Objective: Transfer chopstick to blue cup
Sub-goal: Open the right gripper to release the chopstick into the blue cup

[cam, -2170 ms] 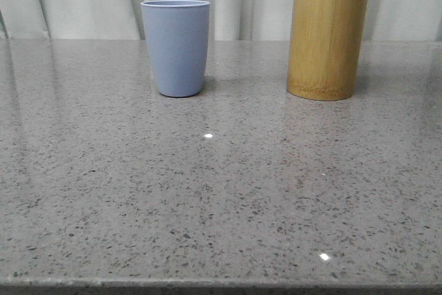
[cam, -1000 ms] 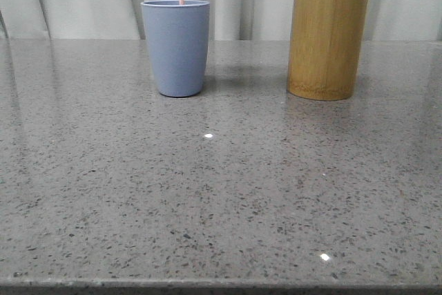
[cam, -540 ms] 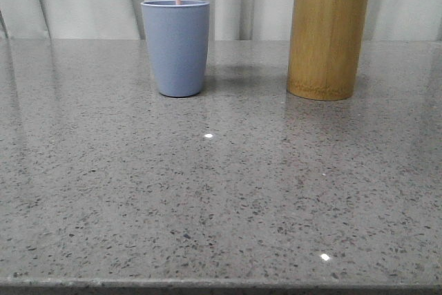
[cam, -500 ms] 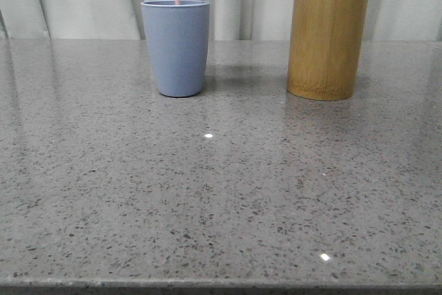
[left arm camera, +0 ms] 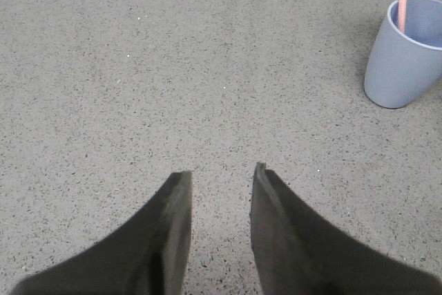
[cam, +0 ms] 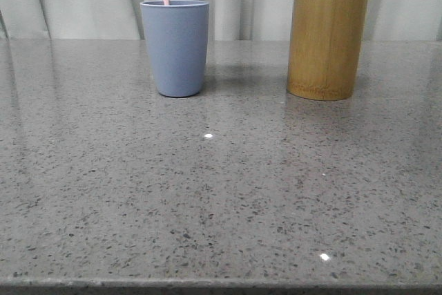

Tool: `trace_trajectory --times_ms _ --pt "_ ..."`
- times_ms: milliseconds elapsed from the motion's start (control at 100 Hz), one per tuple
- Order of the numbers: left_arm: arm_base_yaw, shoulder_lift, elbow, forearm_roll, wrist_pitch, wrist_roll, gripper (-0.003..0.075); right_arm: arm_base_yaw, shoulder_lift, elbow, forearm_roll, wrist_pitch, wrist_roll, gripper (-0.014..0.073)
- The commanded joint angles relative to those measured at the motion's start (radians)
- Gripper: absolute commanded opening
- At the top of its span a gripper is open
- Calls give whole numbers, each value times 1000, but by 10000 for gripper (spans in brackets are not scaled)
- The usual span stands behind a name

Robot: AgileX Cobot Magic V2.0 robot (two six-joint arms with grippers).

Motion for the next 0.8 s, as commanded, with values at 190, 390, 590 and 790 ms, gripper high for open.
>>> trace_trajectory --times_ms 190,390,590,790 --pt "3 1 -25 -4 -66 -7 206 -7 -62 -35 0 -63 23 272" --pt "3 1 -25 -4 -64 -7 206 -44 -102 -22 0 -71 43 234" --pt "3 1 -25 -4 -58 -7 207 -108 -174 27 -1 -37 43 167" --pt "3 1 -25 -4 -58 -7 207 -158 -267 112 -36 20 43 167"
